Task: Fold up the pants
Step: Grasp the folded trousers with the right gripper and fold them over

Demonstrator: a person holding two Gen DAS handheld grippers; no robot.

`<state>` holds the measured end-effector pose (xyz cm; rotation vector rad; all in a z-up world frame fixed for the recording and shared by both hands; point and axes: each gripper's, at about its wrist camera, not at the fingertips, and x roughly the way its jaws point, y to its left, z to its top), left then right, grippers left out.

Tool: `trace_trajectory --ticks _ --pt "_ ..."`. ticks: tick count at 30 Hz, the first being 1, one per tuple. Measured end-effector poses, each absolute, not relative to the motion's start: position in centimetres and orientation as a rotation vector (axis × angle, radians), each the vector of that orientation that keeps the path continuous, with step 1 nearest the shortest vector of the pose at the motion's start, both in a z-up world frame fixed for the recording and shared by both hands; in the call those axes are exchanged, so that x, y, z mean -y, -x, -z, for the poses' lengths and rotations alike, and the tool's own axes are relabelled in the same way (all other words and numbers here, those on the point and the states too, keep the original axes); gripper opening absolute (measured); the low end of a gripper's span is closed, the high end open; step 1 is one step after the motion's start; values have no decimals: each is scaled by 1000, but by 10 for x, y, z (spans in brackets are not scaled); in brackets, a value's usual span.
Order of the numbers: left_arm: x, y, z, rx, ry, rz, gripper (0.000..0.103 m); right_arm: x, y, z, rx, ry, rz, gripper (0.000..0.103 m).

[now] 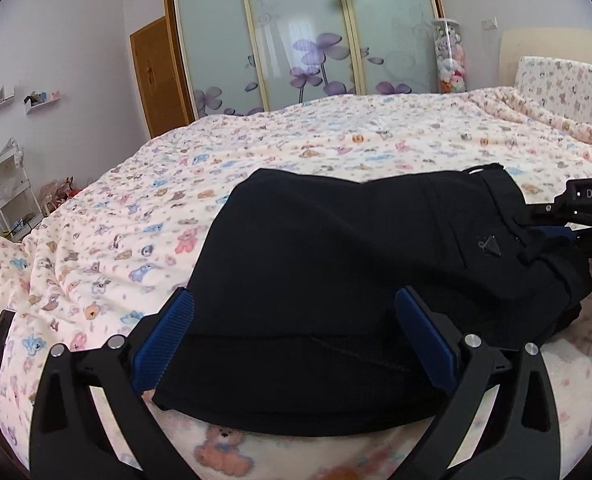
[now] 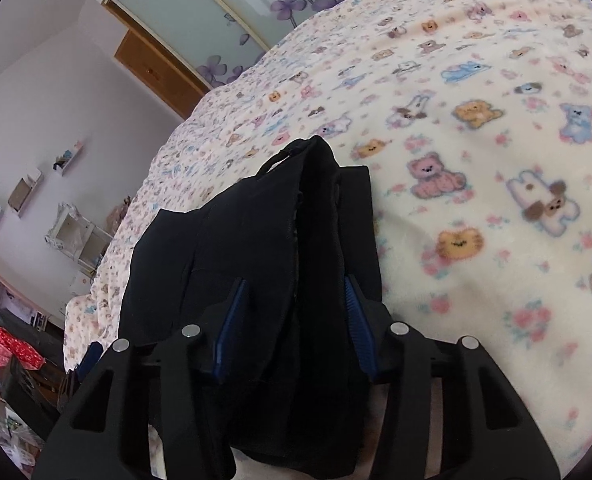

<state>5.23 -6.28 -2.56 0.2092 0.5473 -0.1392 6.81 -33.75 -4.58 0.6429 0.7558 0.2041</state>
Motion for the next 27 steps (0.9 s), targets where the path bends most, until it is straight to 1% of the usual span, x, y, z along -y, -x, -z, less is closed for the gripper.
trace_trajectory --ticks 2,4,7,9,10,11,15,16,17,20,23,27 --pt "63 -54 28 -562 -214 132 101 335 -68 44 -744 -633 -225 37" --pt "63 -57 30 -576 -217 126 101 332 -66 38 -720 -616 -260 32" --pt "63 -57 31 -575 -224 117 101 329 -68 38 -725 -593 -255 32" --pt "64 -56 31 -573 -233 109 101 333 -70 44 -735 -635 -260 34" --pt "64 -56 31 -573 -236 108 101 335 -71 46 -739 -663 -264 38" --pt "65 -56 32 -574 -238 106 101 338 -72 50 -743 -690 -266 40" --pt "65 -57 33 -579 -241 104 101 342 -75 56 -746 -727 -280 38" --pt "65 -57 33 -582 -241 104 101 341 -74 56 -742 -722 -282 28" --pt "64 -58 33 -583 -241 103 101 340 -74 54 -733 -721 -294 26" --pt "63 -59 34 -590 -237 101 101 337 -70 47 -702 -713 -287 18" --pt "62 -58 33 -592 -228 105 101 345 -66 44 -655 -799 -310 11" --pt "61 -57 33 -583 -228 105 101 356 -60 38 -578 -909 -341 7"
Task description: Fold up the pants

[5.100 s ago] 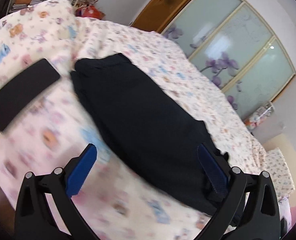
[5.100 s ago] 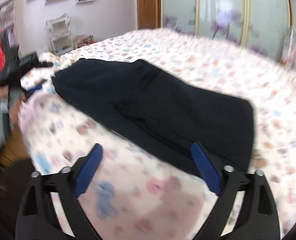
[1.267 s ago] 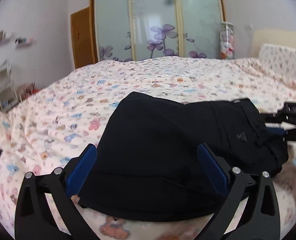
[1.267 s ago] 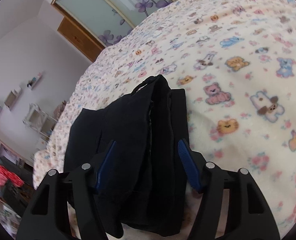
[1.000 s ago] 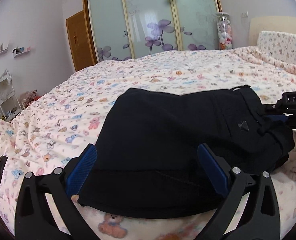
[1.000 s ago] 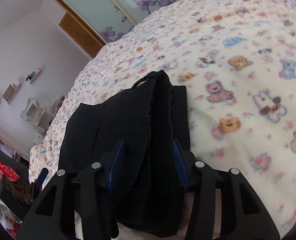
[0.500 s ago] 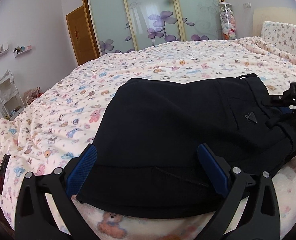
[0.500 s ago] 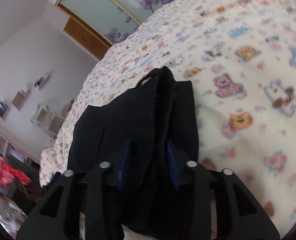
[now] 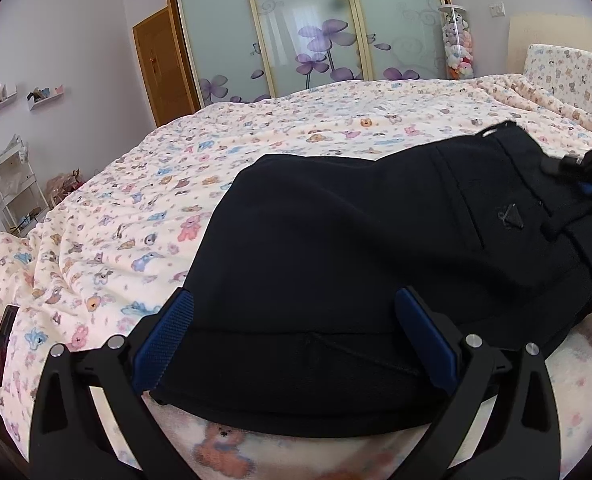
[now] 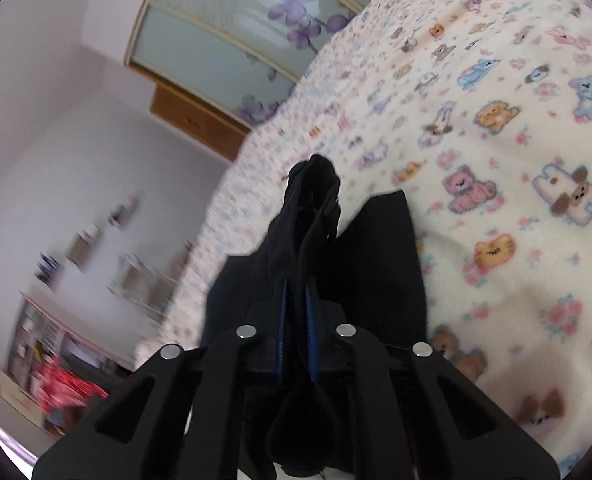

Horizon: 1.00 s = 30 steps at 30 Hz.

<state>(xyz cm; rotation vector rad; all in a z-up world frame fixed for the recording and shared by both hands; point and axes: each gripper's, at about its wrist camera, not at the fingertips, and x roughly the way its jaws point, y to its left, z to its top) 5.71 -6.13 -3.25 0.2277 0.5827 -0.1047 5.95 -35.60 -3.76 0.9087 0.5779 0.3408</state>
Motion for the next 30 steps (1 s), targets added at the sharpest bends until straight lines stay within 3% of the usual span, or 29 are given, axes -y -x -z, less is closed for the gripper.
trace_trajectory --ticks 6,10,18,20,21,23,26,28,30 --pt "61 -58 33 -590 -225 99 101 366 -61 59 -665 -945 -222 6" --pt "58 -61 33 -599 -217 100 101 361 -63 54 -733 -858 -157 14" --pt "58 -60 33 -598 -215 94 101 336 -50 6 -596 -702 -315 15" --pt "58 -60 33 -599 -214 94 101 316 -60 12 -678 -653 -381 29" --pt "58 -60 33 -600 -212 96 101 308 -68 21 -760 -602 -334 27" --pt "58 -60 33 -602 -209 101 101 310 -80 46 -840 -596 -275 9" --pt "57 -60 34 -611 -197 103 101 336 -81 53 -844 -830 -320 11" --pt "56 -60 34 -615 -185 104 101 348 -70 39 -762 -835 -309 12" --pt "55 -60 33 -616 -181 103 101 363 -62 25 -697 -812 -263 20"
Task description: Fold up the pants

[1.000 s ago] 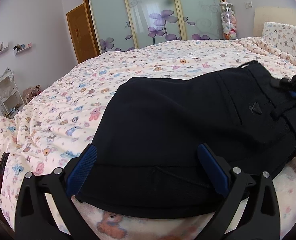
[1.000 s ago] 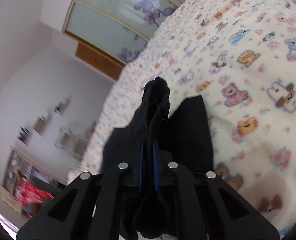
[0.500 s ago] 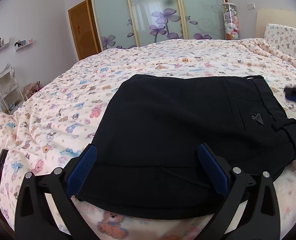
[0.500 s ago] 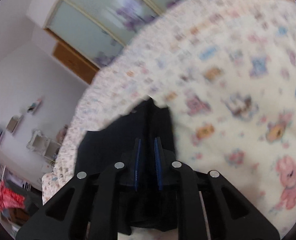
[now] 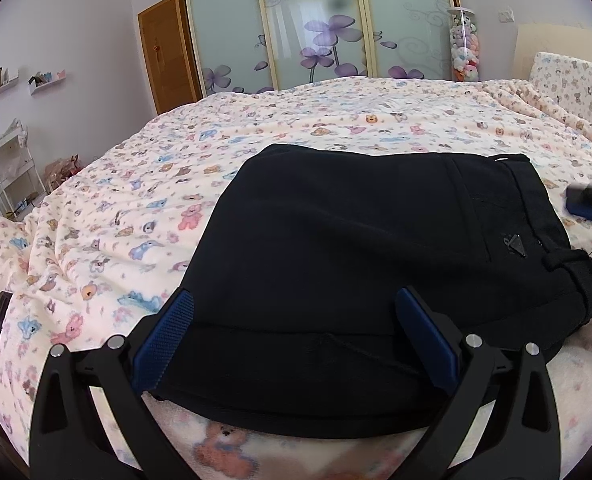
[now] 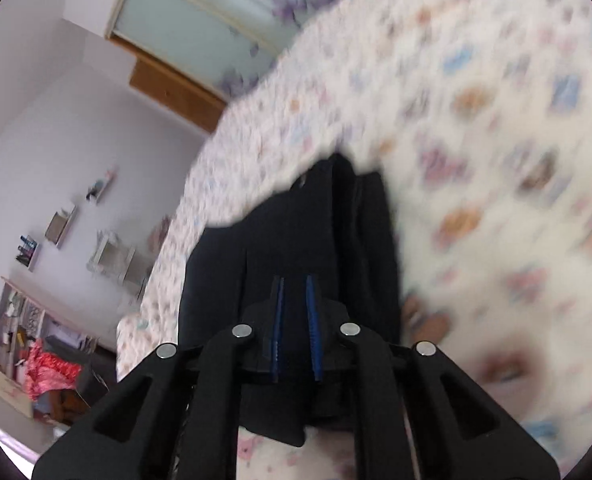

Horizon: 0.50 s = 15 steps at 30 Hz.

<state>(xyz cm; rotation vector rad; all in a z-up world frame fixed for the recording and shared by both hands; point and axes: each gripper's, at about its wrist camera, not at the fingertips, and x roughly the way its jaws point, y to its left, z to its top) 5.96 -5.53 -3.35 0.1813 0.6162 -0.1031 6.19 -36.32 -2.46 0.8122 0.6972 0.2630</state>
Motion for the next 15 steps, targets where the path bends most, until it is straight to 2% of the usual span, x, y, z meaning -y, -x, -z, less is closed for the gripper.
trace_trajectory --ticks 1,2,3,15 --pt "55 -60 33 -616 -183 102 101 369 -61 24 -703 -814 -242 34" --pt "55 -60 34 -615 -185 101 101 375 -61 26 -719 -824 -222 55" --pt "55 -60 34 -615 -186 100 101 376 -62 28 -732 -833 -208 60" --pt "55 -60 33 -616 -184 101 101 358 -65 57 -866 -769 -192 60"
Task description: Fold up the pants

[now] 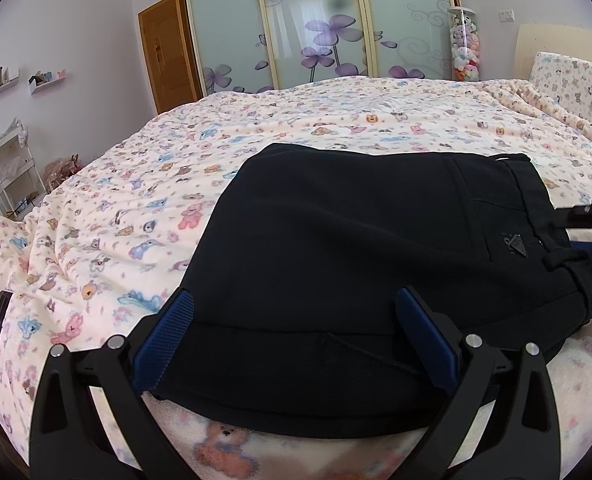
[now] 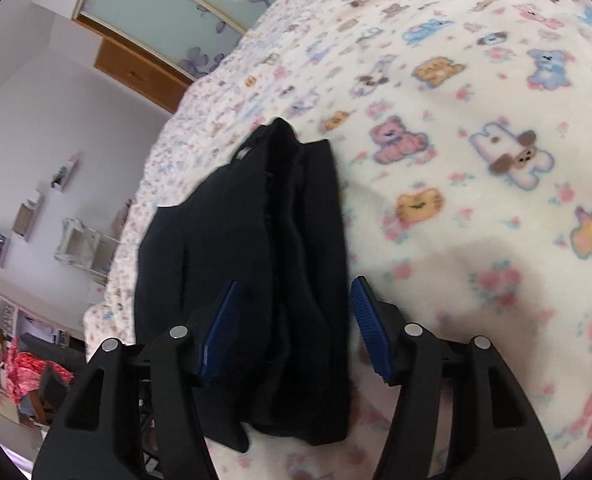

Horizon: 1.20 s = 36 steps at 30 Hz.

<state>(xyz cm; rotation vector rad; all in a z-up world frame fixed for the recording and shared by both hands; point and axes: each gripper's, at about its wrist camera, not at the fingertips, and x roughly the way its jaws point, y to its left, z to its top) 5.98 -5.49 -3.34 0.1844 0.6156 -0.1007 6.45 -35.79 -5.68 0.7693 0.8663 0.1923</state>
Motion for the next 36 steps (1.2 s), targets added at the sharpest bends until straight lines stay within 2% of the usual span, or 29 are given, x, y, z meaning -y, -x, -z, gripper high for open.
trace_trajectory --ticks 12,20,36 --pt "54 -60 33 -616 -183 101 101 363 -73 73 -865 -895 -311 62" --pt "54 -60 33 -616 -185 100 101 355 -77 72 -852 -839 -331 64" --pt "52 -60 34 -623 -178 97 101 336 -80 60 -806 -743 -339 47"
